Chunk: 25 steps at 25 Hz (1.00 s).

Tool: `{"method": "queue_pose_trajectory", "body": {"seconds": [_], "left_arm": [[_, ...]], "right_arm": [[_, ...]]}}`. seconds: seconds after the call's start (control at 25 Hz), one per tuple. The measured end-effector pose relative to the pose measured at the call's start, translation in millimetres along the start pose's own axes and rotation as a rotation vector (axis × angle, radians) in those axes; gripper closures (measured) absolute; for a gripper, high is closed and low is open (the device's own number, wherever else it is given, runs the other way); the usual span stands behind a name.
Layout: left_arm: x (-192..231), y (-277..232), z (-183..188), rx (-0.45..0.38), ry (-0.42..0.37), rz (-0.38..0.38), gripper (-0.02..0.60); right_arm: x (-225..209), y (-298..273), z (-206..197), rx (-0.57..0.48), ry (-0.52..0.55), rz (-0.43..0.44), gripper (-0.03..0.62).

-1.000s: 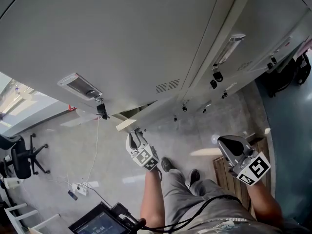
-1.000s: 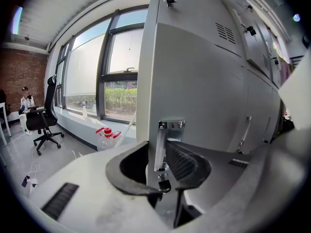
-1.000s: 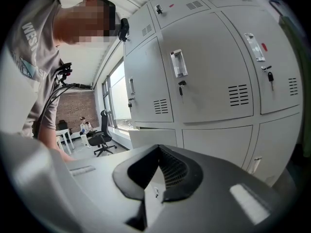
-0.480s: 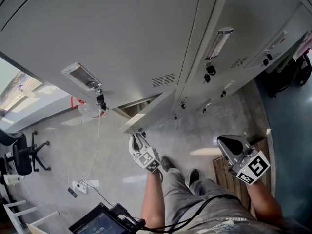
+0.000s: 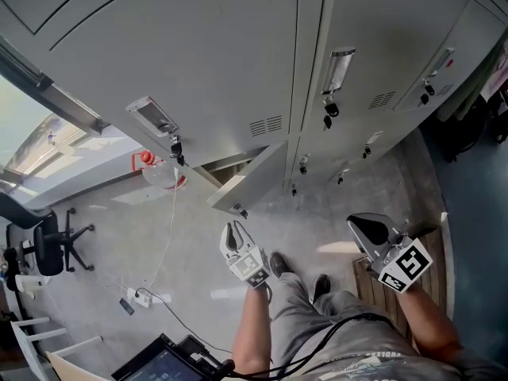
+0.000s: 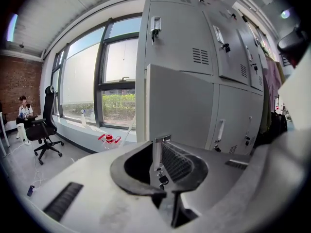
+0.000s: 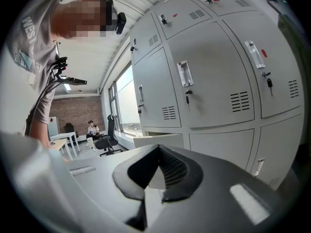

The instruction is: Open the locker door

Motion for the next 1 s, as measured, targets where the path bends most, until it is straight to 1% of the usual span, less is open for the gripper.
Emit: {"method": "queue_pose_trajectory", "body": {"seconds": [0.16, 0.4, 0.52, 0.64, 0.84, 1.0], "left_arm": [[3, 37, 28, -0.044, 0.007, -0.007, 0.518], [6, 96, 61, -0.095, 0.02, -0.015, 0.518], [6, 128, 75, -0.133, 0.017, -0.026, 0.518], [10, 158, 87, -0.167, 0.029, -0.021, 0.518], [21, 216, 103, -0.216, 0.029, -0.024, 0.526], [25, 260, 125, -0.272, 0.026, -0.034, 0.526]], "right_arm": [[5, -3, 7, -0.011, 0.008, 0.016, 0.6], [15, 4, 8, 0.0, 0.004, 0.017, 0.6], [20, 13, 9, -0.016, 0.019, 0.025, 0.6], [29, 23, 12, -0.036, 0.038, 0.034, 0.6], [55, 49, 25, -0.071, 0.059, 0.059, 0.6], [72, 72, 35, -0.102, 0.078, 0.073, 0.6]]}}
Point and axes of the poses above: the fingertips, and each gripper's own axes: y backward along the fingers, x to its left, z out of its top, the point moved 9 cm from there along y, backward along the fingers, and after that the axes turned 9 degrees about z, right-handed, at the moved point
